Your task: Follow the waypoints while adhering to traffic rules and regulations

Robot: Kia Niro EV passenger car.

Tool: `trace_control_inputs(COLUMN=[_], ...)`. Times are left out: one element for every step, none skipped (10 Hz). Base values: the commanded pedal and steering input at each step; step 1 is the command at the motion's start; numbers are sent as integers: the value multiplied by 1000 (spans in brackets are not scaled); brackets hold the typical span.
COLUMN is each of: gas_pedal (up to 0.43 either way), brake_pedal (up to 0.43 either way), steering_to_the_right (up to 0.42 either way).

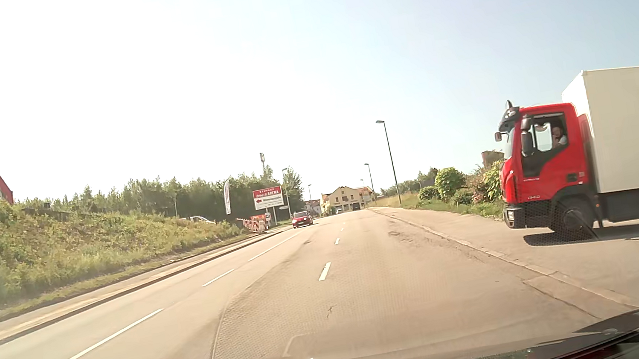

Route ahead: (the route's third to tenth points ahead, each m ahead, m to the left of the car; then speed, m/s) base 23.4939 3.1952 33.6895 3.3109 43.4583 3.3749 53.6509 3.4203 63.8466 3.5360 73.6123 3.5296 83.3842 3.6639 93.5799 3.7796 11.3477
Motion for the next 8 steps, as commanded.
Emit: trace_control_inputs(gas_pedal=[311, 311, 319, 319, 319, 319, 319, 319], brake_pedal=[0, 0, 0, 0, 0, 0, 0, 0], steering_to_the_right=[3, 3, 2, 1, 0, 0, 0, -1])
